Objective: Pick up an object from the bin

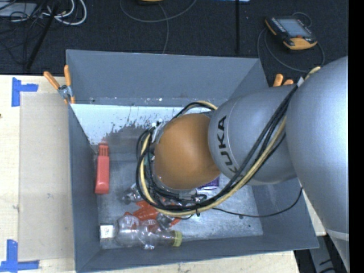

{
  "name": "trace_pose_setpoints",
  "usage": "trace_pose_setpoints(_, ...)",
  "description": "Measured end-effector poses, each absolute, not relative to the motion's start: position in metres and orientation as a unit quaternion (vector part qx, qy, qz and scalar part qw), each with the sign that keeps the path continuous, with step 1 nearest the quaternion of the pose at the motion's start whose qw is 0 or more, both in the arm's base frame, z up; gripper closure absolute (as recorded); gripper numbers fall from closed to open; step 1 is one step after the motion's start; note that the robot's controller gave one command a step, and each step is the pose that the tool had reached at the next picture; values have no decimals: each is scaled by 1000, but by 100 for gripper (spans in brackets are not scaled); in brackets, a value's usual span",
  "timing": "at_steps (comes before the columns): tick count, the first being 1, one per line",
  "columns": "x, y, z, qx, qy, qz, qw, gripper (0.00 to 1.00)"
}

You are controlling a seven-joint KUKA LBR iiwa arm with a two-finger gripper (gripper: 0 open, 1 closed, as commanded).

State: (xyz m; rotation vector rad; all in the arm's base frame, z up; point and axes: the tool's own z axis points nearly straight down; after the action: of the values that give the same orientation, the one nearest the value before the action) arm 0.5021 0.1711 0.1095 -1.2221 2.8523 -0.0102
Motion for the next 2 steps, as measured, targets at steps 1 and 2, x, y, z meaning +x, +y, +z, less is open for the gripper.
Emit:
trace_pose_setpoints(1,512,135,74,-399,917,0,5,100)
trace_pose_setpoints(2,512,135,74,-399,917,0,5,100)
